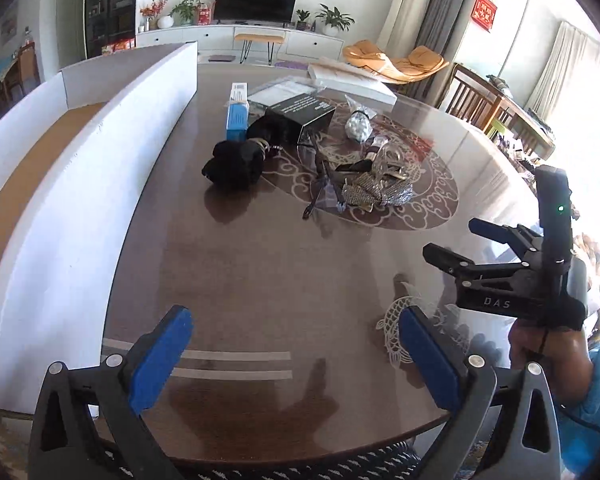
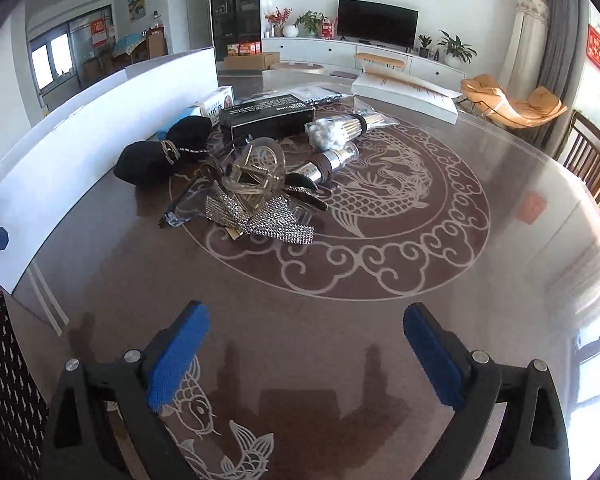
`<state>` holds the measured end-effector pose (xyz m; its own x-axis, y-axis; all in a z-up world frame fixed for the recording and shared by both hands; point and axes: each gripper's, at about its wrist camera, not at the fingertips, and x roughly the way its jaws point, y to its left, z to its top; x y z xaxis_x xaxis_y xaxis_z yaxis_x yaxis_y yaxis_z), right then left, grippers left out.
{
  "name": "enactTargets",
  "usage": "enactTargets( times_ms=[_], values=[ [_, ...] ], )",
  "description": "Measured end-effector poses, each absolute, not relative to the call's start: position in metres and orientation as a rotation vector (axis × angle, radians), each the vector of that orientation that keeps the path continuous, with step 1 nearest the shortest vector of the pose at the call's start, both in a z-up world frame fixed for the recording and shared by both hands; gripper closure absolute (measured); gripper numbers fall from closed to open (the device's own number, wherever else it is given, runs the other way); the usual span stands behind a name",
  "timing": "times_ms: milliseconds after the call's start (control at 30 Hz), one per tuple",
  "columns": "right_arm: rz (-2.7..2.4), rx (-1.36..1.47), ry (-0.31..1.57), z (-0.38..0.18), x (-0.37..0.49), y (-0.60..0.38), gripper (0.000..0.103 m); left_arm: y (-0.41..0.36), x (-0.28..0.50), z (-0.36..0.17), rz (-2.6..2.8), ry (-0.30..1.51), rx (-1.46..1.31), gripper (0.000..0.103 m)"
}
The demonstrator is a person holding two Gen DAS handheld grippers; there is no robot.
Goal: Organize objects
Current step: 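Release both items in the bin and bring both tools back to the table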
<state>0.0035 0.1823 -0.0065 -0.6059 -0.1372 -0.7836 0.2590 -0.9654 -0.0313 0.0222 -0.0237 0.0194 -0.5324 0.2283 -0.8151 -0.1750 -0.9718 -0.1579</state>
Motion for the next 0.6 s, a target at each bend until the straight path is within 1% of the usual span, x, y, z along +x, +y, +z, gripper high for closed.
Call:
enactTargets(
  times_ms=[100, 167, 267, 333, 600],
  values=[
    [-2.613, 1.299, 0.201, -0.021, 0.000, 0.188, 0.005, -0.025, 0.003, -0.011, 2.627, 0.005, -1.465, 0.000],
    [-2.602, 1.320, 0.197, -0.025, -0.004, 0.187, 0.005, -0.026, -0.004, -0.021, 2.660, 0.022, -1.486, 0.000],
    [-2.586, 1.345, 0.199, -0.027, -0.007, 0.185, 0.004, -0.029, -0.012, -0.022, 2.702, 0.012, -1.465, 0.000],
    [-2.573, 1.366, 0.179, -0.030, -0.008, 0.187, 0.000, -0.033, -0.013, -0.022, 2.729, 0.026, -1.446, 0.000],
    [-2.590, 1.369, 0.180, -0.030, -0.007, 0.185, 0.000, -0.039, -0.004, -0.023, 2.765, 0.056, -1.353, 0.000]
  ],
)
